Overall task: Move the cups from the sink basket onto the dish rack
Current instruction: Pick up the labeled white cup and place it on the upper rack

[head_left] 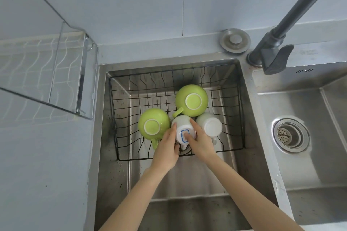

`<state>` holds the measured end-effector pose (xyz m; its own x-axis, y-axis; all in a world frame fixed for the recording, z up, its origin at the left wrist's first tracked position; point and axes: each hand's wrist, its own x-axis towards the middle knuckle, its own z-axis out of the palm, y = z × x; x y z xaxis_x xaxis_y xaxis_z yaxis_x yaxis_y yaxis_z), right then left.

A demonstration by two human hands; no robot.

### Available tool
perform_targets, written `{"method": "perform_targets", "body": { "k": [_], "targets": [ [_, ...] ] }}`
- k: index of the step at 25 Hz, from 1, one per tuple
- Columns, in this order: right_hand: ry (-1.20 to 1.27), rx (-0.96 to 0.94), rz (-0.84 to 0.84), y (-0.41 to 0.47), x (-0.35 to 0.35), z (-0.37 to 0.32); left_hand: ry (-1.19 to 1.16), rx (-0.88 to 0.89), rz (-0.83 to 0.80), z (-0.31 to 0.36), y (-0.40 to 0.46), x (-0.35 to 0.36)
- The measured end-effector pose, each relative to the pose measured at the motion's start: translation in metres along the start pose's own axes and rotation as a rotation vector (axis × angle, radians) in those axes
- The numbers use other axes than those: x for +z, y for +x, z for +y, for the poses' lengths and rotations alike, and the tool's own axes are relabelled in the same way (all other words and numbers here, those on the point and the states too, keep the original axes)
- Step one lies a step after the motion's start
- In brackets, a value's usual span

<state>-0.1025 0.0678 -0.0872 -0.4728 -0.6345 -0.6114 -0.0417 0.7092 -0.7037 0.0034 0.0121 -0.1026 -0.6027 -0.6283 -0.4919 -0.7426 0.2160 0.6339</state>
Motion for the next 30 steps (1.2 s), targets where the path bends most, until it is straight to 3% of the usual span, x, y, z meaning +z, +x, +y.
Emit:
{"method": "perform_targets", "body": {
  "k": [6, 12, 17, 22, 30],
  "targets": [
    [0.094, -0.012, 0.047, -0.027, -0.012, -0.006, 0.136, 0.148, 0.149, 0.018, -0.022, -0.008],
    [0.145, -0.093, -0.018, -0.062, -0.030, -0.013, 0.191, 0.273, 0.225, 0.036, -0.049, -0.022],
    [-0.019, -0.278, -0.113, -0.096, -0.054, -0.017, 0.049, 0.352, 0.228, 0.043, -0.071, -0.039],
    [-0.217, -0.457, -0.074, -0.125, -0.063, -0.025, -0.059, 0.345, 0.243, 0.045, -0.099, -0.050],
    [-0.339, -0.624, -0.039, -0.146, -0.048, -0.037, -0.045, 0.338, 0.302, 0.034, -0.134, -0.071]
  ]
}}
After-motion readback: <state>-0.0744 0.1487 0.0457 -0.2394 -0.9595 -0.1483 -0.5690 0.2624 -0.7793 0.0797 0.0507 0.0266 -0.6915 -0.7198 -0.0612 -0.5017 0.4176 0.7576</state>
